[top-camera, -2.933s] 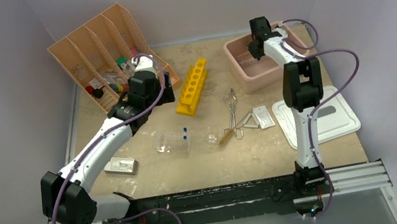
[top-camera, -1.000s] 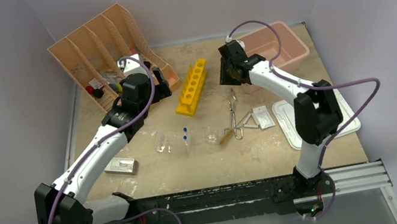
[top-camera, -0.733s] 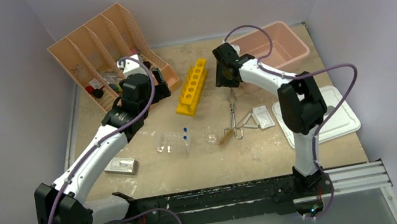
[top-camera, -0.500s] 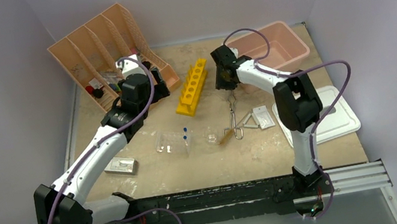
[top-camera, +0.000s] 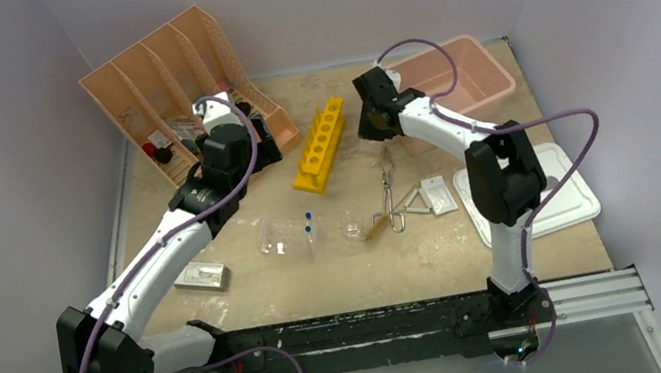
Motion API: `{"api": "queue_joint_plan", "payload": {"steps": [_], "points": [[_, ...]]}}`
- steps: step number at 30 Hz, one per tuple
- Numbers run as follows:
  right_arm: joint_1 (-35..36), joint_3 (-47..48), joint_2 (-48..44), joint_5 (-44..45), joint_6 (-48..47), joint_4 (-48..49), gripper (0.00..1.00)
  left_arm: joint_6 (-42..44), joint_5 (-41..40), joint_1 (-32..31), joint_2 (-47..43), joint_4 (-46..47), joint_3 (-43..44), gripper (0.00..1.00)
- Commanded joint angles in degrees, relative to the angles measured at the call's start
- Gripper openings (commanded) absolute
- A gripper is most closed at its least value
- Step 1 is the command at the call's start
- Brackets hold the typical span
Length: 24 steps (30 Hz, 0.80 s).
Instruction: Organize the chemistry lab equipment
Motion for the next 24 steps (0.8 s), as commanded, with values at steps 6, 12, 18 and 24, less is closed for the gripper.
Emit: {"api": "queue_joint_plan", "payload": {"steps": [6, 12, 18, 24], "points": [[-0.42, 1.1, -12.65, -1.59, -0.97, -1.7, 0.0, 0.22, -0.08, 0.42, -2.38, 2.62, -0.44, 0.81], [-2.1, 7.84, -16.95, -0.8, -4.3, -5.71, 0.0, 1.78, 2.75, 0.42, -2.49, 3.81, -0.89, 0.81], [-8.6, 11.06, -19.24, 2.58, -9.4, -8.38, 0.0, 2.67, 6.16, 0.42, -2.49, 5.66, -0.91, 0.81], [-18.14, 10.44, -19.8, -3.72, -16.51, -8.27, 0.0, 3.12, 6.68, 0.42, -1.89, 6.11, -0.73, 0.81]]}}
